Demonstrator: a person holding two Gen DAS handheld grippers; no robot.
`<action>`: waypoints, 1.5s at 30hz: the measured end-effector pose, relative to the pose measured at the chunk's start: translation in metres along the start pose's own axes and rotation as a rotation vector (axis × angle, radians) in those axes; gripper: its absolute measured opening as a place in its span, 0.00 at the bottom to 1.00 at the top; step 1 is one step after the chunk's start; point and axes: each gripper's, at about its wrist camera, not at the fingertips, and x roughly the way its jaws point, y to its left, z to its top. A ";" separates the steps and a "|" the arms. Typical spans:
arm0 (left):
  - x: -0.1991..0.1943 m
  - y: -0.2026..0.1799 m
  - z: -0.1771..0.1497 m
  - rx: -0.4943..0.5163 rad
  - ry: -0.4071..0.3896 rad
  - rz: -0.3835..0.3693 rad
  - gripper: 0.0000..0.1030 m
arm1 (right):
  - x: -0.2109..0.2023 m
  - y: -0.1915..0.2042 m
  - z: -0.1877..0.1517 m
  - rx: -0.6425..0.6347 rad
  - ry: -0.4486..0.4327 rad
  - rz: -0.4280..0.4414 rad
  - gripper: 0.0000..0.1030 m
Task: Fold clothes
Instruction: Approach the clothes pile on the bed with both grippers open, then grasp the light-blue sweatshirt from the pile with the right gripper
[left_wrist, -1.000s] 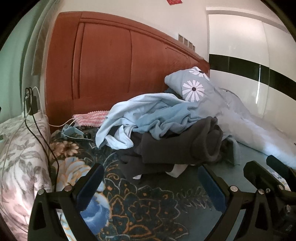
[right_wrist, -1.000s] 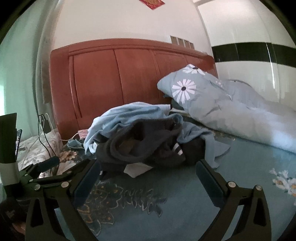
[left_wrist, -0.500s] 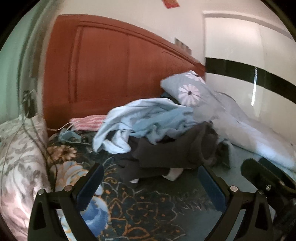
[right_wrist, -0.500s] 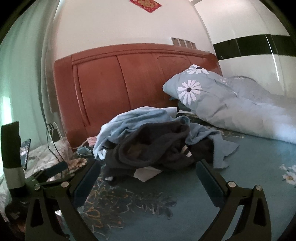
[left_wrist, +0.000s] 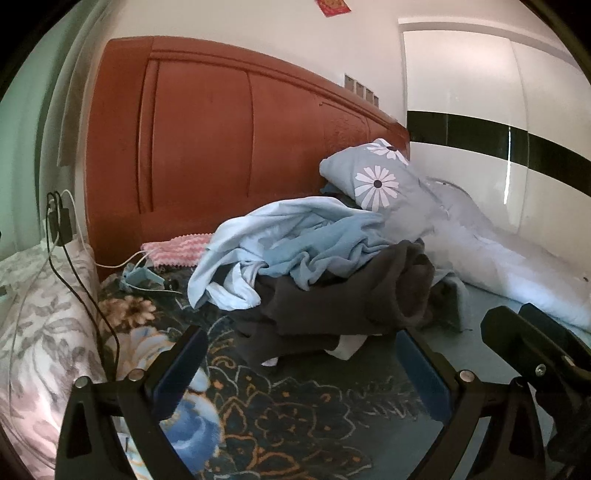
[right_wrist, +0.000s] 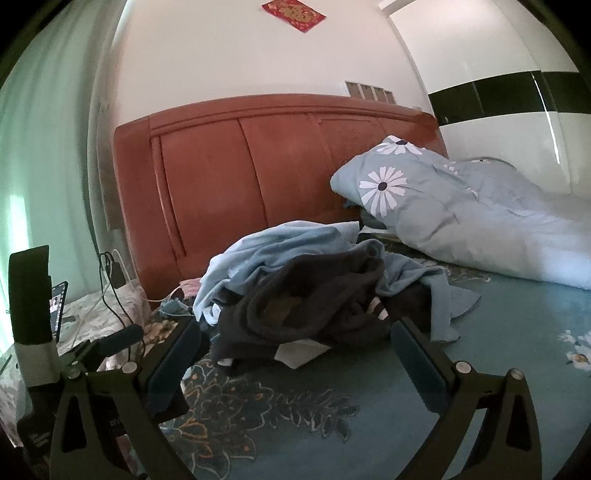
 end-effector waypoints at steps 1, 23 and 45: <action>0.000 0.001 0.001 0.000 0.001 -0.004 1.00 | 0.000 0.000 0.000 0.000 -0.003 0.001 1.00; 0.022 0.084 0.002 -0.353 0.106 -0.102 1.00 | 0.116 0.077 0.127 -0.566 0.188 -0.093 1.00; 0.046 0.086 -0.010 -0.426 0.228 -0.218 1.00 | 0.326 0.126 0.099 -0.834 0.596 -0.273 0.23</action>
